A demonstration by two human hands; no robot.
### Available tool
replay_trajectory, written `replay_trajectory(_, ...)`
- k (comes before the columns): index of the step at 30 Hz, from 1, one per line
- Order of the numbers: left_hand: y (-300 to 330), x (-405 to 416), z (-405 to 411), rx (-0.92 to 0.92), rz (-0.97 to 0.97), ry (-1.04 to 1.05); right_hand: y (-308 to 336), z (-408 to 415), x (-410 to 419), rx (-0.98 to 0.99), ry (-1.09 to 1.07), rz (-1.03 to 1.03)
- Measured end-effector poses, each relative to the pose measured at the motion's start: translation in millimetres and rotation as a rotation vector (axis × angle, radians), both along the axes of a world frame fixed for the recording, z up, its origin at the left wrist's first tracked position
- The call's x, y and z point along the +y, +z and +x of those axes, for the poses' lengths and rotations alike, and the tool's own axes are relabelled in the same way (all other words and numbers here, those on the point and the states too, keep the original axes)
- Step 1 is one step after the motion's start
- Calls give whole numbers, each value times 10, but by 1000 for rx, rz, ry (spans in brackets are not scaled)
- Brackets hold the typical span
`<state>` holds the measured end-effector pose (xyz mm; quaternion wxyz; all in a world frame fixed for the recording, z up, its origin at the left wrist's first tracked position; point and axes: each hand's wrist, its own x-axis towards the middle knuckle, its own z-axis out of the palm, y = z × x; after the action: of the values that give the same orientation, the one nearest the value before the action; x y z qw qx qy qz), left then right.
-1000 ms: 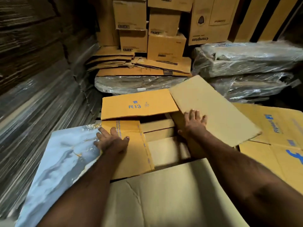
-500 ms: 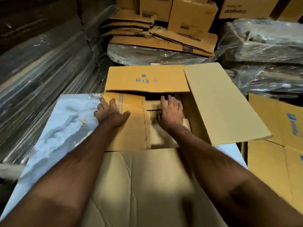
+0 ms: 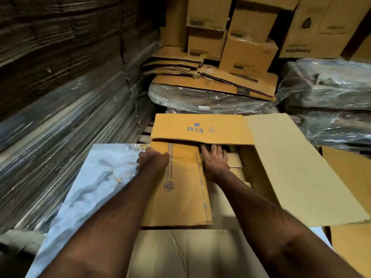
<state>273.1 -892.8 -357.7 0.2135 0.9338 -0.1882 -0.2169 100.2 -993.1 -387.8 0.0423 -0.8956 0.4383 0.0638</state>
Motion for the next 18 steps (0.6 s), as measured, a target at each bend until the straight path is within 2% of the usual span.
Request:
replay_trajectory(2, 31, -115, 145, -35, -4, -28, 50, 93, -124, -8, 8, -80)
replay_trajectory(6, -185, -166, 339, -31, -258, -203, 324, 284, -512, -80, 14, -198)
replay_trajectory(9, -292, -176, 351, -53, -323, -232, 504, 498, -888, -95, -10, -266)
replay_trajectory(13, -323, -227, 345, -110, -289, -226, 587, 918, -1410, -47, -37, -185)
replay_trajectory(18, -388, -253, 358, -153, -277, -218, 309, 1239, -1837, 100, -116, 74)
